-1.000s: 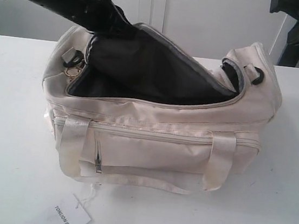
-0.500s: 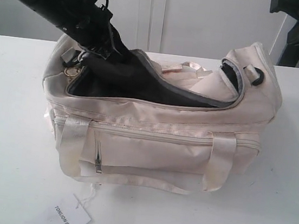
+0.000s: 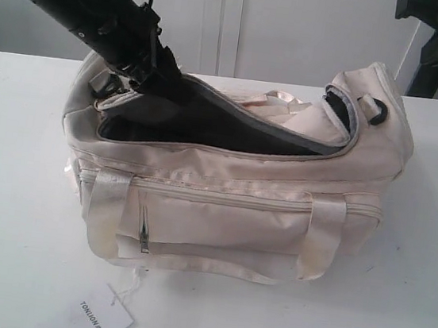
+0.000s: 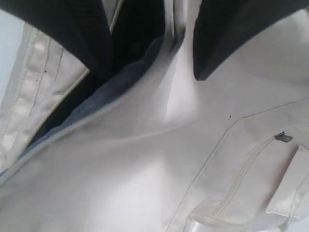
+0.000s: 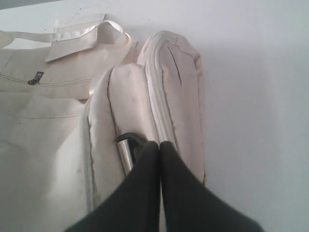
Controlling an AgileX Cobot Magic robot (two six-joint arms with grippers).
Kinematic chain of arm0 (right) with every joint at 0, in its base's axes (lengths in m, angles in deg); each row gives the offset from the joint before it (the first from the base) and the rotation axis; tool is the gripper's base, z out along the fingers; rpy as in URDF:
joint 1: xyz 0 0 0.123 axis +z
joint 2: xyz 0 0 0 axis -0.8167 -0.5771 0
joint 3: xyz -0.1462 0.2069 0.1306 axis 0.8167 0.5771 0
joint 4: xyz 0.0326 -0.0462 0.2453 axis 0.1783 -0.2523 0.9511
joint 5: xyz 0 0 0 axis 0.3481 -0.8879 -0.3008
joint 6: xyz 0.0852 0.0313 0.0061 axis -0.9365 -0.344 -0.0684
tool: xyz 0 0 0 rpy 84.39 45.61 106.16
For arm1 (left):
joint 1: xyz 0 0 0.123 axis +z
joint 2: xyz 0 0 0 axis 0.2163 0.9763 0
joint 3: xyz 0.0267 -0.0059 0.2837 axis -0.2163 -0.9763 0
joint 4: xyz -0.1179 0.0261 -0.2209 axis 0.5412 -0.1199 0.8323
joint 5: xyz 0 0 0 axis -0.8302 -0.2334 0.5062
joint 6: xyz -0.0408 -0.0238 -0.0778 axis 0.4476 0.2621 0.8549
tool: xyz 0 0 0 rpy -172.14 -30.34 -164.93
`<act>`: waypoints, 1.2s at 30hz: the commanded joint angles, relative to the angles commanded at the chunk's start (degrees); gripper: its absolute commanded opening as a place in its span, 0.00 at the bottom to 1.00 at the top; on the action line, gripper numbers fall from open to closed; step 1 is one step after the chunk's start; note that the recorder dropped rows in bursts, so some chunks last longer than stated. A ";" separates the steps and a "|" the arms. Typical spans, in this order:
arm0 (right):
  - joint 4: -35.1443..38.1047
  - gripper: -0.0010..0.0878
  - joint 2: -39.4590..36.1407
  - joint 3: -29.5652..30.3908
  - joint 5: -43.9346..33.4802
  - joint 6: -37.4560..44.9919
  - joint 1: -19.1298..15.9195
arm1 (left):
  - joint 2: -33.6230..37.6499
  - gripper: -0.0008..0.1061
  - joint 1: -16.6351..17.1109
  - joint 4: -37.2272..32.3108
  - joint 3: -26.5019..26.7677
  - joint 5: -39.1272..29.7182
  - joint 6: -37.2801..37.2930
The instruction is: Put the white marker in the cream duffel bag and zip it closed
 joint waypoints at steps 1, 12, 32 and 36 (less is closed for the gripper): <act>0.00 0.01 0.00 0.00 0.00 0.00 0.00 | -0.73 0.53 0.00 -0.13 0.00 0.00 0.00; 0.00 0.01 0.00 0.00 0.00 0.00 0.00 | -4.03 0.53 0.83 -13.95 0.00 6.07 16.38; 0.03 0.01 0.00 0.00 0.00 0.00 0.00 | 2.90 0.53 9.84 -17.50 0.00 7.00 31.55; 0.03 0.01 0.00 0.00 0.00 0.00 0.00 | 4.68 0.53 9.84 -17.50 0.00 7.75 31.66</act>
